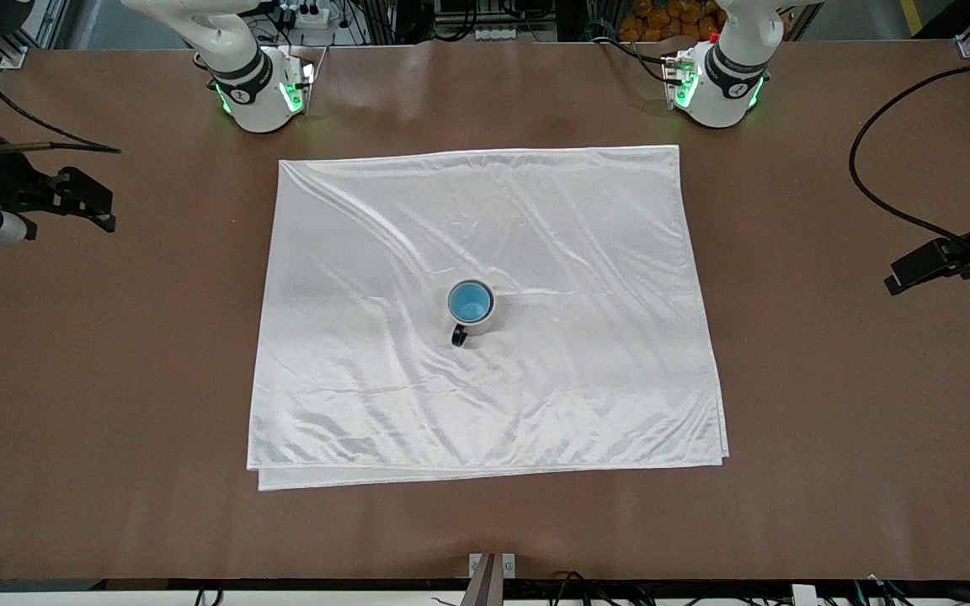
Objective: Place blue cup into white mug on cloth
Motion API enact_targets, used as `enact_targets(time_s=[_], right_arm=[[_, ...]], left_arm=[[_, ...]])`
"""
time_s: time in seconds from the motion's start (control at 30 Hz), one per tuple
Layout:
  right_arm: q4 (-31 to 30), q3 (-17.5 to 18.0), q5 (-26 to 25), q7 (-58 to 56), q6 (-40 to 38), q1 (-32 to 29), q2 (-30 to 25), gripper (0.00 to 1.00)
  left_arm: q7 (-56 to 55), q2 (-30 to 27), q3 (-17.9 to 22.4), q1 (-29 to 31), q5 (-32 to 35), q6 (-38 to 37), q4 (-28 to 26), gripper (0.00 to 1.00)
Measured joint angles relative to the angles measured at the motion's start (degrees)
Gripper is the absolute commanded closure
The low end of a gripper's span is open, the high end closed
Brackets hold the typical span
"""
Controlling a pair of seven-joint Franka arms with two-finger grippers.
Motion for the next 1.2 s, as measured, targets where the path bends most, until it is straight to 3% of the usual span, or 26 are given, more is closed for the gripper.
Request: enact_targets(time_s=[0.43,0.73,1.2], right_arm=[[0.00,-0.23,3.60,0.00,0.38,-0.93,-0.01,0.00],[0.00,-0.36,3.78,0.00,0.37,-1.10,-0.02,0.00],[0.00,-0.47,3.78,0.00,-0.70,-1.13,-0.02,0.00]], left_arm=[[0.73,-1.55,0.98,-0.40,0.00,5.39,-5.74,0.00],[0.89,-3.80,4.54,-2.84,0.00,7.16,-8.87,0.00],[8.52,-4.28,6.14,-4.07,0.00,7.68,-9.34,0.00]])
